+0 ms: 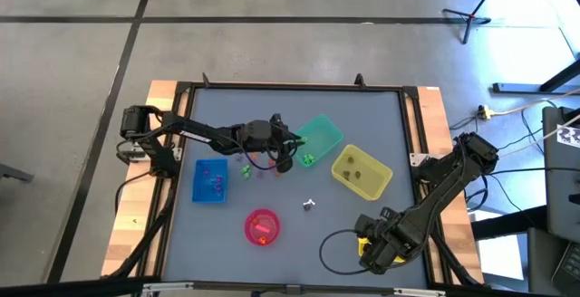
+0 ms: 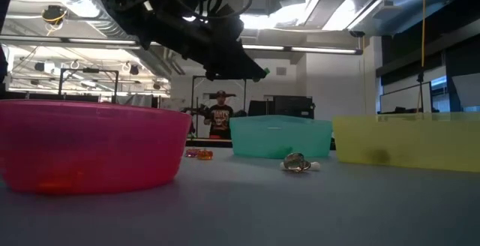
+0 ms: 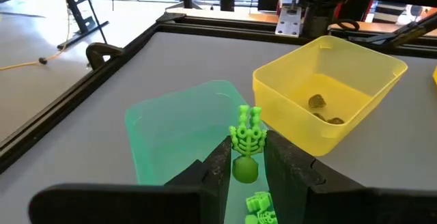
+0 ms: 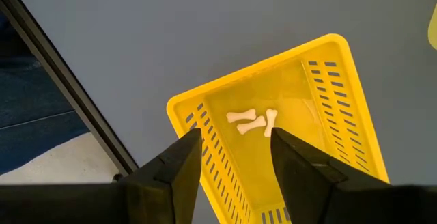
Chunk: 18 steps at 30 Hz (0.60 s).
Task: Sort Halloween decoration
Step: Put the green skeleton toy into the green bin
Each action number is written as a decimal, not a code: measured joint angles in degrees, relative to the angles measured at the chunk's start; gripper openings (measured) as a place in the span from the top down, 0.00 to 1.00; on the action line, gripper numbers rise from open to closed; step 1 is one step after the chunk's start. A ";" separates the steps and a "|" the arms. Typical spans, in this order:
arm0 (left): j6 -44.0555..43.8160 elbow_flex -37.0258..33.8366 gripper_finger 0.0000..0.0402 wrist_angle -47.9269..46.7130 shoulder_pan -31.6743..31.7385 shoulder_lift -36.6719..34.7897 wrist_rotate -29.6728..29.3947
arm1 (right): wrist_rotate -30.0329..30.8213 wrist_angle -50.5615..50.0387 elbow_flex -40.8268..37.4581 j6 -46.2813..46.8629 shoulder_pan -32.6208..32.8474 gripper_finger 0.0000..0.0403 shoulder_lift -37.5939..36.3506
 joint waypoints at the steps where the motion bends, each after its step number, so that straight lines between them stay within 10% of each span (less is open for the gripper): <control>1: 0.00 0.00 0.83 0.00 0.00 0.00 0.00 | 0.00 0.00 0.00 0.00 0.00 0.57 0.00; 18: 0.04 0.02 0.83 -1.22 -0.02 -0.04 -0.02 | 0.02 -0.02 0.00 0.00 -0.01 0.57 0.00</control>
